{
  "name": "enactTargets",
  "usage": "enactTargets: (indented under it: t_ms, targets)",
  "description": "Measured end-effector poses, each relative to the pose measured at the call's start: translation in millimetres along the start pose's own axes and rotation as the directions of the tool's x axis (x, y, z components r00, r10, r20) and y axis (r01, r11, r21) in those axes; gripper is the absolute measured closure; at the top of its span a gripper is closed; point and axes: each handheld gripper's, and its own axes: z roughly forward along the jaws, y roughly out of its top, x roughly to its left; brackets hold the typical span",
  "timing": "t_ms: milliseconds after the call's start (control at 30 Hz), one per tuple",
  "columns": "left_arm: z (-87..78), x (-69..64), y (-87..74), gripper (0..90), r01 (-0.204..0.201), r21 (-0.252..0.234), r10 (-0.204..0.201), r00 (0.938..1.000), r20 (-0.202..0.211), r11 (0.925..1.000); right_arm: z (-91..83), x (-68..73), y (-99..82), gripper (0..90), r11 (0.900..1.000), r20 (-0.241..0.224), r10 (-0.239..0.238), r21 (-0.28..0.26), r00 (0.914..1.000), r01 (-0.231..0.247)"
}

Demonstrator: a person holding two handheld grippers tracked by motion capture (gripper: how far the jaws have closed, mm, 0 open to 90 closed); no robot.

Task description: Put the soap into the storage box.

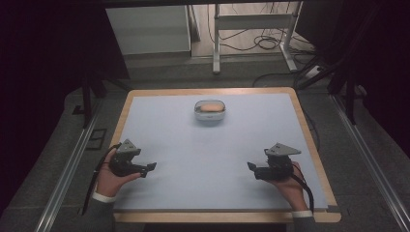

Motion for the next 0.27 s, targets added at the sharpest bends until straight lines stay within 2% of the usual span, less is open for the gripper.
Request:
enactTargets:
  t_ms: [167,267]
  targets:
    - [-0.7,-0.7,-0.3,12.9,0.001,0.000,-0.001,1.0000,-0.003,1.0000,-1.9,1.2,2.3,16.2,0.9996,0.011,-0.017,-0.021,0.9998,0.018]
    - [-1.4,-1.3,-1.0,12.9,0.003,0.002,-0.003,1.0000,-0.008,1.0000,1.8,-0.7,1.9,11.1,0.9999,0.041,-0.014,-0.004,0.9990,0.014]
